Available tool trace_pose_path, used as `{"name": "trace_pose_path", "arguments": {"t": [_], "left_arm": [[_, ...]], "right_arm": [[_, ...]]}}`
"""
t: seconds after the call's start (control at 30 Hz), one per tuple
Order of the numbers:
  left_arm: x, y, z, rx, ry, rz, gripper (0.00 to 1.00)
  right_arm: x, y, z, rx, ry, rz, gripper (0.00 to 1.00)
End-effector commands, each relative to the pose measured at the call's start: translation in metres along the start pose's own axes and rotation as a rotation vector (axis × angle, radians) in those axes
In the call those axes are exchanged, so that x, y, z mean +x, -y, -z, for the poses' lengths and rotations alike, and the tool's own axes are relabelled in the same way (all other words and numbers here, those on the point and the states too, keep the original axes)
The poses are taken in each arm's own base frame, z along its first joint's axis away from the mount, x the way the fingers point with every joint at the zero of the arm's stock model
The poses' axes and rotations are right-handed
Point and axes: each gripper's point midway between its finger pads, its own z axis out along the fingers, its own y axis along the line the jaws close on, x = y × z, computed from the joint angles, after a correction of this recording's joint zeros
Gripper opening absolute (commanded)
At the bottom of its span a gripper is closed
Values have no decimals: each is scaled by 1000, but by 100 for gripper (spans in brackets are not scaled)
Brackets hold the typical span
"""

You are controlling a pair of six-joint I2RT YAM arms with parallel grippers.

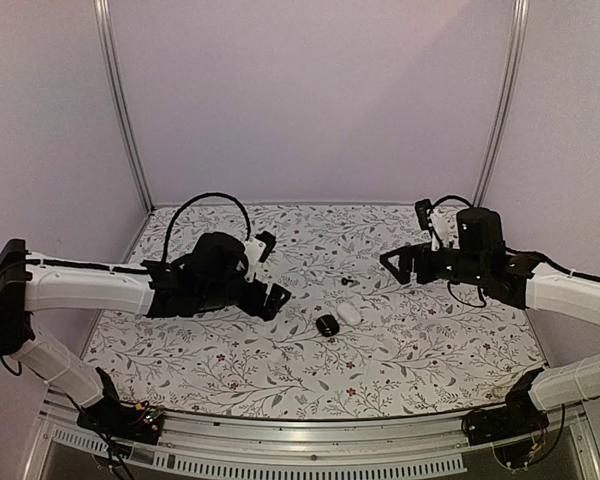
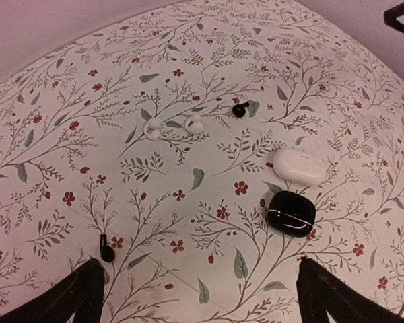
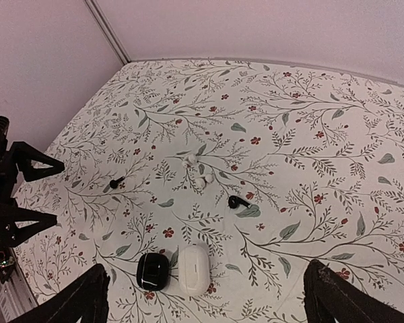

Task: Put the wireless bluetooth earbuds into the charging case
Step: Pick up the charging case from the center of the board.

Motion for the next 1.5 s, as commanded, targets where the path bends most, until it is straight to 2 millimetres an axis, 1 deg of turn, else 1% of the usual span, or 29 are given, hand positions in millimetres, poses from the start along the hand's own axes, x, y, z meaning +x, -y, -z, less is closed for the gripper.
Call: {"name": "trace_pose_path", "arguments": {"t": [0.0,0.13,0.2,0.27,0.37,0.43,0.5,0.57,0.6,0.7,0.8,0.97,1.03,1.27,1.33,1.47], "left_arm": [[-18,25,9,108,95,-74,100],[-11,44,8,205,117,-126,100],[-10,48,7,225,134,-145,100],[-5,54,3,251,143,-174,100],[6,66,-5,308,130,-232,100],[18,72,-13,343,109,-266,100],[23,77,-16,372,111,-289,100],[32,83,-18,409,108,-330,100],[35,84,-20,421,104,-343,100],[42,87,-26,435,117,-362,100],[45,93,-32,470,138,-388,100],[48,102,-50,501,157,-412,97],[48,106,-55,515,171,-408,96],[54,109,-74,517,180,-399,94],[59,108,-83,510,164,-389,93],[60,109,-91,505,160,-383,90]], "right_arm": [[-18,0,5,11,44,-24,99],[-15,-5,-2,-16,20,-14,99],[-9,-5,-5,-25,7,-21,99],[-10,-8,-4,-49,20,-13,99],[-12,-23,0,-121,3,21,99],[-11,-30,0,-163,-16,37,99],[-7,-39,-2,-226,-40,53,99],[-3,-44,-2,-279,-63,62,99],[0,-44,-4,-296,-76,56,99],[0,-37,-4,-345,-98,9,99],[2,-30,-8,-373,-120,-33,99],[4,-27,-12,-391,-137,-45,99],[5,-26,-12,-396,-140,-48,99],[12,-18,-15,-402,-155,-64,99],[14,-16,-16,-402,-158,-67,99],[15,-11,-18,-410,-167,-80,99]]}}
